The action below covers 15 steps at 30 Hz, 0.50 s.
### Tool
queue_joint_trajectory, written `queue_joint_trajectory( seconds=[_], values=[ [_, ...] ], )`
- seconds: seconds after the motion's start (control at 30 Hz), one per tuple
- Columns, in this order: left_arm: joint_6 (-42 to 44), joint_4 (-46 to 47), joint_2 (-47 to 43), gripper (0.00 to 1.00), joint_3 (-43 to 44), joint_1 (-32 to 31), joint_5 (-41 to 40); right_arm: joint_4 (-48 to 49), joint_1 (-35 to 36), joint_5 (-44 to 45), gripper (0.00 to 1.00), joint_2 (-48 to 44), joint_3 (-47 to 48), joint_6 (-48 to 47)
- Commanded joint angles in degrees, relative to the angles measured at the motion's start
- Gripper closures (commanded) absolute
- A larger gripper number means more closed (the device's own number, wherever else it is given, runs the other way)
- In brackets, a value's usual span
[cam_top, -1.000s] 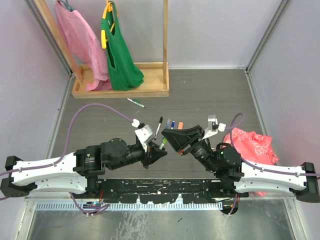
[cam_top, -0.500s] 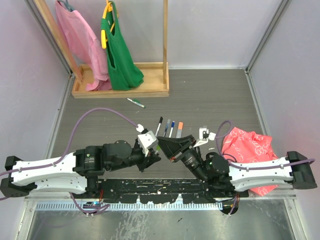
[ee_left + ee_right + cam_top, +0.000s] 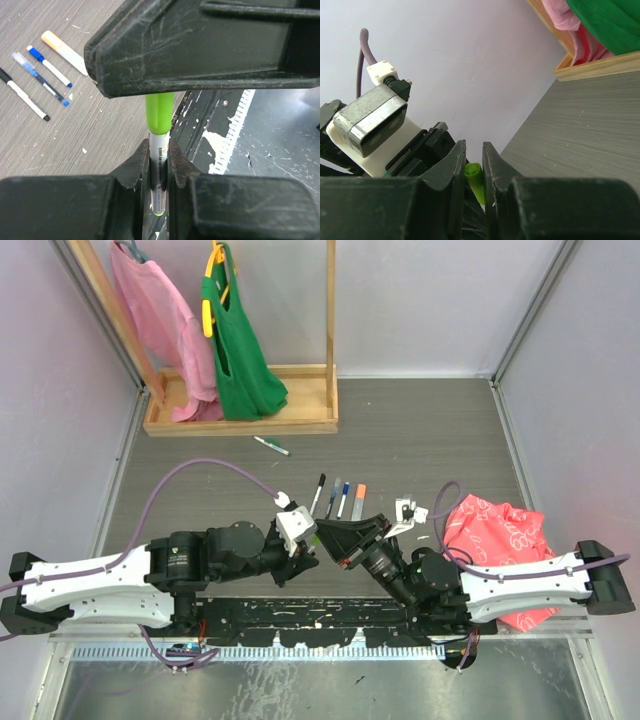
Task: Insert the pens into the pen caps
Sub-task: Press the pen at the center of the board.
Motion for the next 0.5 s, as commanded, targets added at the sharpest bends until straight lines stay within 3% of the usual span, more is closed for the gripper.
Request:
queue_joint_trajectory(
  seconds=[0.0,0.27,0.47],
  values=[
    [0.8,34.0,-2.2,1.0,10.5,2.2,-8.8,-31.0,5.0,-5.7,1.0,0.0,1.0,-3.1],
    [0.3,30.0,0.2,1.0,12.5,2.2,-4.1,-42.5,4.9,3.9,0.92,-3.6,17.2,-15.7],
    [0.5,25.0,3.3,1.0,16.8,2.2,-0.6,-41.8,4.9,4.4,0.85,-5.2,25.1,-22.0]
  ],
)
